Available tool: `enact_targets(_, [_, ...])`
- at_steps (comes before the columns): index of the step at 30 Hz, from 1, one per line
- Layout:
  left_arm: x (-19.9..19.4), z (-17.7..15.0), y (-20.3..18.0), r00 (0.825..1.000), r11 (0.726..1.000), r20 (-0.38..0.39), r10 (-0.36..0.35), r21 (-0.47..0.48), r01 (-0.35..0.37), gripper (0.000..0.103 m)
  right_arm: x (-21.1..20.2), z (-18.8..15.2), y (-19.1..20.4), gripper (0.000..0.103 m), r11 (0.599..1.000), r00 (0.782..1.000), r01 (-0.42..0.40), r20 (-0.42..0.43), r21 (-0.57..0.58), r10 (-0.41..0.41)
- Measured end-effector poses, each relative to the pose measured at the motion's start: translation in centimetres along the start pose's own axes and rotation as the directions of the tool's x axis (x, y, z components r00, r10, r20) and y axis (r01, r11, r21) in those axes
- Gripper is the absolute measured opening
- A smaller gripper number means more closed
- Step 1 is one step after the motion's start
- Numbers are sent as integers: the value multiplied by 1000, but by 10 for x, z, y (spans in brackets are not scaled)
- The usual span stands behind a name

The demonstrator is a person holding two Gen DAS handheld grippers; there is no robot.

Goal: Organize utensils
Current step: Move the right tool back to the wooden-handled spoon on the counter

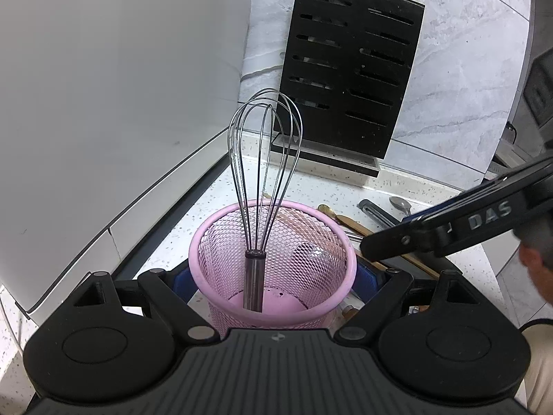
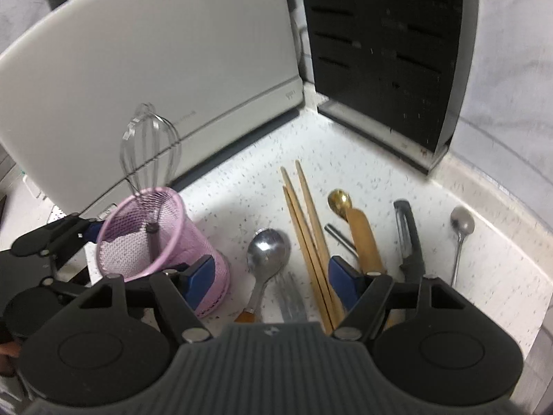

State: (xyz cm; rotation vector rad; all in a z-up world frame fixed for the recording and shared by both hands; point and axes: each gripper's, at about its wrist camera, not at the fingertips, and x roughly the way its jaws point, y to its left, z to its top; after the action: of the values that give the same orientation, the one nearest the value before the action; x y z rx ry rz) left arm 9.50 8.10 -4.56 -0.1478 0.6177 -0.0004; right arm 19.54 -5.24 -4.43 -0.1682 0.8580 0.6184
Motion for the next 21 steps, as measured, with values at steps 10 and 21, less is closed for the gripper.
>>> enact_targets(10, [-3, -2, 5, 1000, 1000, 11, -17, -15, 17, 101, 30, -4, 3, 48, 998, 992, -34, -116, 55, 40])
enact_targets(21, [-4, -3, 7, 1000, 1000, 14, -27, -16, 27, 101, 61, 0, 12, 22, 998, 974, -38, -223, 51, 48])
